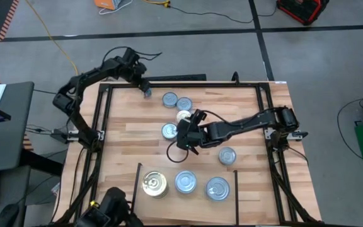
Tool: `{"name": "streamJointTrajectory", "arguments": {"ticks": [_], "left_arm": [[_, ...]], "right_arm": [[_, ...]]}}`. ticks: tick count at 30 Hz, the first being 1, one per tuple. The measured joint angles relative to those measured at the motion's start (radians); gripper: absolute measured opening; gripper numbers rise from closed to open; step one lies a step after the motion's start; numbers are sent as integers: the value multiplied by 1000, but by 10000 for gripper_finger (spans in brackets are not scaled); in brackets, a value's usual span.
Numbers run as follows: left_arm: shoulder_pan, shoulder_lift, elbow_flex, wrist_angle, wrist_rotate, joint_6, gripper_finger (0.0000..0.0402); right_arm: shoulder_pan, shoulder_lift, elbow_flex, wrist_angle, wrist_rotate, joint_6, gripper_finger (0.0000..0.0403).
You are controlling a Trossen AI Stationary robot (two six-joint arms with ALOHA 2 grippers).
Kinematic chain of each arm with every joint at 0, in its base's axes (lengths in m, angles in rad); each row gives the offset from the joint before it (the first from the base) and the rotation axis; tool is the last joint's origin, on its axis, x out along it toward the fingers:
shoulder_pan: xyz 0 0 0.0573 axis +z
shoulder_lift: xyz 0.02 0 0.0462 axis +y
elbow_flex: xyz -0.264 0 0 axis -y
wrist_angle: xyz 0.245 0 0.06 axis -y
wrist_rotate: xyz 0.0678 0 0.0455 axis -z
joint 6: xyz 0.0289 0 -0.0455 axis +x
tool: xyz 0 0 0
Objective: Stack canned seafood by type on shelf
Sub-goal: Put the top blue and pink tuna can on the top of the left stacked tuna cans on the shelf
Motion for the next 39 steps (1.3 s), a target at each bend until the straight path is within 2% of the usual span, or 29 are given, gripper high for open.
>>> {"name": "streamJointTrajectory", "arguments": {"ticks": [12,18,22,25,29,31,34,39], "left_arm": [[0,0,12,-206,1,73,215],[1,-5,8,-406,-9,70,215],[1,-59,10,-503,-20,64,215],[-6,-128,9,-496,-83,27,215],[-36,-249,-1,-450,-286,7,215],[-61,-311,-23,-429,-352,23,215],[-103,-377,-68,-425,-395,40,218],[-130,-409,-193,-346,-395,31,244]], "right_arm": [[8,0,0,17,0,-9,302],[8,0,0,39,0,-28,302],[8,0,0,39,0,-33,302],[8,1,0,48,-1,-42,302],[13,1,0,52,-1,-46,302],[13,1,0,51,-2,-47,302],[13,1,0,62,-3,-55,302],[12,1,0,102,-4,-81,302]]}}
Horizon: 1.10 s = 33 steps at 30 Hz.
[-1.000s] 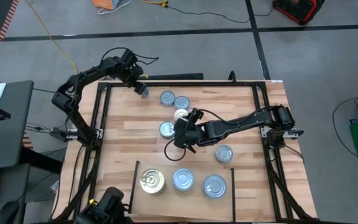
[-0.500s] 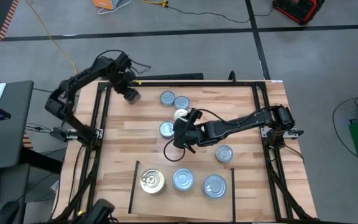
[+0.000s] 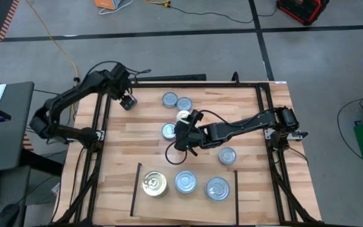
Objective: Stack canned seafood by type on shelf
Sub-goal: Put the top blue and pink tuna can on the top of the left stacked tuna cans on the shelf
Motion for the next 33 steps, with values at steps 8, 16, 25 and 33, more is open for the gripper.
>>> {"name": "streamJointTrajectory", "arguments": {"ticks": [8,16,25,33], "left_arm": [[22,3,-149,154,4,-22,298],[23,3,-225,199,-55,4,322],[32,2,-294,233,-22,-13,302],[31,-3,-311,262,-21,4,189]], "right_arm": [[6,0,0,2,-4,-13,302],[-3,0,0,30,-4,-42,302],[-2,0,0,59,-5,-65,302],[5,-1,0,47,-5,-78,302]]}}
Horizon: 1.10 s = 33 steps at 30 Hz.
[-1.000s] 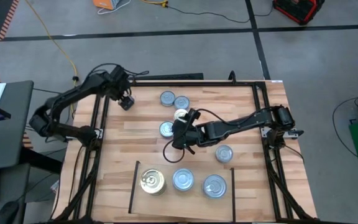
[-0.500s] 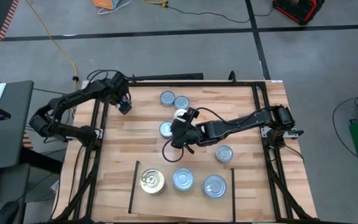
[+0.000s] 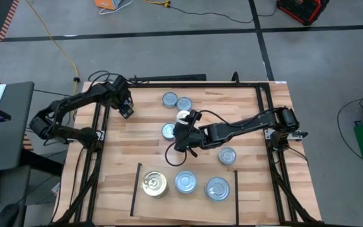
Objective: Stack canned seafood by type on shelf
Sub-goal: Put the top blue and pink tuna can on the top of the left stacked tuna cans on the shelf
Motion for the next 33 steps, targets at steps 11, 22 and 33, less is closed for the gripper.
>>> {"name": "streamJointTrajectory", "arguments": {"ticks": [11,22,33], "left_arm": [[-80,-318,128,-70,251,78,189],[-517,-800,143,75,254,122,189],[-676,-646,143,382,194,75,189]], "right_arm": [[61,-148,0,-337,185,210,302],[116,-171,-63,-541,310,473,301],[-62,-258,-222,-13,-53,76,284]]}}
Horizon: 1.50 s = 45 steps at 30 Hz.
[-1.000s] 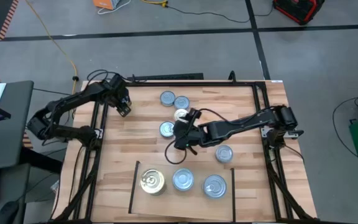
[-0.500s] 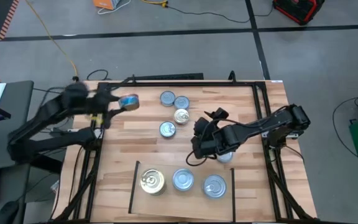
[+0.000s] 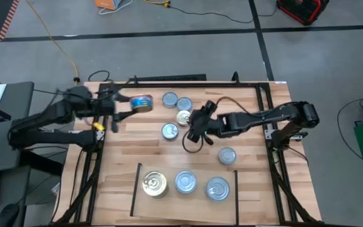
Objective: Stack canned seafood by type on shelf
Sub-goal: Put the top blue and pink tuna can on the top of the left stacked tuna cans on the shelf
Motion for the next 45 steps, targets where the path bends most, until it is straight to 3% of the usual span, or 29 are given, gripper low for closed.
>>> {"name": "streamJointTrajectory", "arguments": {"ticks": [7,13,17,20,23,31,37,45], "left_arm": [[-106,197,83,170,86,128,189],[-314,267,138,158,-72,391,189],[-459,273,143,163,-212,536,189],[-566,276,144,166,-326,576,189],[-667,283,144,165,-405,585,189],[-863,344,144,140,-479,772,202],[-927,383,144,180,-522,866,198],[-961,408,144,220,-476,1014,200]], "right_arm": [[-23,-102,0,16,-56,-83,284],[30,-213,2,62,-136,-223,284],[109,-222,2,162,-132,-358,284],[181,-207,1,241,-67,-439,284],[241,-209,2,302,-38,-432,284],[369,-191,2,462,-42,-379,284],[406,-156,28,487,-50,-315,284],[410,-122,54,487,-51,-286,284]]}}
